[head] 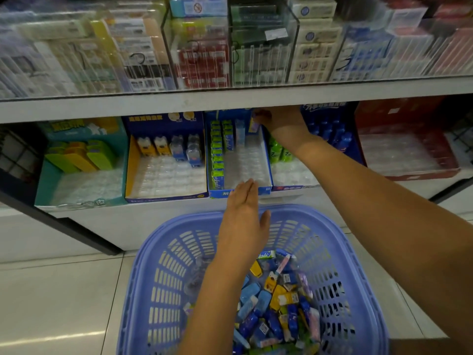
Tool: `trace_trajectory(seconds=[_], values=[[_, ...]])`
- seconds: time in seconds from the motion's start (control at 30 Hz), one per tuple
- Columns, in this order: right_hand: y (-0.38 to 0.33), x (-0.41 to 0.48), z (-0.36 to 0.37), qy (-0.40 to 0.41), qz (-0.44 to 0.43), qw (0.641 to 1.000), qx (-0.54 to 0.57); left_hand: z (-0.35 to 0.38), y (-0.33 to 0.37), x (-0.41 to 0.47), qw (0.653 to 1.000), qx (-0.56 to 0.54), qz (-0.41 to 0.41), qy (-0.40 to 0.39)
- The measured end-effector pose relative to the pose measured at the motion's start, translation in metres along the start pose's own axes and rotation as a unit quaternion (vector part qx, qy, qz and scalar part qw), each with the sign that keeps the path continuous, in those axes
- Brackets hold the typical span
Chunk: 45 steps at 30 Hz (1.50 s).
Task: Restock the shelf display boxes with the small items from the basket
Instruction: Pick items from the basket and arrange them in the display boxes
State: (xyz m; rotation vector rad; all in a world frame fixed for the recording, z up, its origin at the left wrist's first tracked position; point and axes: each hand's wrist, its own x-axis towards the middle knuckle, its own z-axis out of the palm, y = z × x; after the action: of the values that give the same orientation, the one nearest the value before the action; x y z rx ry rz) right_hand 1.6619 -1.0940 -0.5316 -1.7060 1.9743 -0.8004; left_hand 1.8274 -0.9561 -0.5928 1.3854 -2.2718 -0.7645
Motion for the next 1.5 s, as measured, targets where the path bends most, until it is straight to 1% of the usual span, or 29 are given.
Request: trace_trajectory(seconds=[0.1, 0.17, 0.27, 0.4, 0.5, 0.67, 0.73, 0.77, 0.87, 0.9, 0.93, 0.97, 1.0, 1.03, 1.07, 1.1, 1.17, 1.23, 1.3, 1.33, 1.4, 1.47, 1.5], values=[[-0.001, 0.007, 0.0, 0.008, 0.012, 1.0, 0.007, 0.001, 0.001, -0.001, 1.0, -0.019, -0.002, 0.003], [0.001, 0.011, -0.004, -0.018, 0.022, 1.0, 0.002, 0.002, 0.0, -0.002, 1.0, -0.025, 0.0, 0.003], [0.002, 0.015, -0.007, -0.034, 0.0, 0.999, -0.005, 0.002, -0.001, -0.001, 1.0, -0.029, 0.001, 0.005], [0.002, 0.019, -0.002, -0.089, 0.005, 0.989, -0.114, 0.003, -0.002, 0.0, 0.999, -0.035, 0.002, 0.007], [-0.001, 0.02, -0.001, -0.075, 0.014, 0.989, -0.129, 0.003, -0.003, 0.0, 0.999, -0.038, 0.006, 0.006], [-0.016, 0.018, 0.006, -0.095, 0.028, 0.976, -0.193, 0.001, -0.005, 0.001, 0.999, -0.04, 0.014, 0.001], [-0.022, 0.01, 0.003, -0.085, 0.027, 0.973, -0.212, -0.002, -0.006, -0.001, 0.997, -0.072, 0.015, 0.001], [-0.025, 0.003, -0.001, -0.072, 0.016, 0.975, -0.209, -0.003, -0.006, -0.003, 0.994, -0.105, 0.012, 0.018], [-0.03, -0.042, -0.014, -0.021, -0.016, 0.984, -0.178, -0.001, -0.012, -0.012, 0.975, -0.179, 0.006, 0.13], [-0.028, -0.063, -0.017, -0.034, -0.021, 0.985, -0.167, 0.004, -0.016, -0.015, 0.973, -0.184, 0.002, 0.142], [-0.023, -0.085, -0.019, -0.069, -0.024, 0.986, -0.152, 0.01, -0.021, -0.018, 0.974, -0.181, -0.004, 0.135], [-0.017, -0.106, -0.021, -0.122, -0.023, 0.982, -0.142, 0.02, -0.028, -0.021, 0.979, -0.169, -0.017, 0.11], [-0.011, -0.127, -0.019, -0.187, -0.015, 0.972, -0.143, 0.031, -0.036, -0.023, 0.986, -0.148, -0.038, 0.067], [-0.004, -0.143, -0.013, -0.252, 0.0, 0.957, -0.147, 0.043, -0.044, -0.026, 0.991, -0.117, -0.065, 0.006], [0.007, -0.155, -0.002, -0.31, 0.017, 0.938, -0.153, 0.057, -0.052, -0.03, 0.991, -0.075, -0.089, -0.073], [0.018, -0.165, 0.013, -0.357, 0.033, 0.92, -0.16, 0.072, -0.061, -0.037, 0.981, -0.029, -0.104, -0.163], [0.045, -0.185, 0.047, -0.414, 0.061, 0.888, -0.189, 0.1, -0.075, -0.058, 0.938, 0.032, -0.123, -0.324], [0.077, -0.211, 0.081, -0.471, 0.055, 0.852, -0.223, 0.121, -0.086, -0.08, 0.891, 0.064, -0.145, -0.425], [0.106, -0.236, 0.107, -0.539, 0.022, 0.806, -0.243, 0.135, -0.096, -0.094, 0.862, 0.092, -0.147, -0.476], [0.117, -0.246, 0.118, -0.564, -0.005, 0.786, -0.254, 0.139, -0.1, -0.097, 0.86, 0.094, -0.148, -0.478], [0.13, -0.259, 0.134, -0.59, -0.05, 0.755, -0.282, 0.144, -0.105, -0.099, 0.874, 0.083, -0.156, -0.452], [0.135, -0.264, 0.144, -0.591, -0.093, 0.74, -0.308, 0.148, -0.109, -0.099, 0.885, 0.086, -0.156, -0.43], [0.138, -0.265, 0.147, -0.585, -0.112, 0.738, -0.318, 0.152, -0.111, -0.1, 0.886, 0.095, -0.156, -0.427]])
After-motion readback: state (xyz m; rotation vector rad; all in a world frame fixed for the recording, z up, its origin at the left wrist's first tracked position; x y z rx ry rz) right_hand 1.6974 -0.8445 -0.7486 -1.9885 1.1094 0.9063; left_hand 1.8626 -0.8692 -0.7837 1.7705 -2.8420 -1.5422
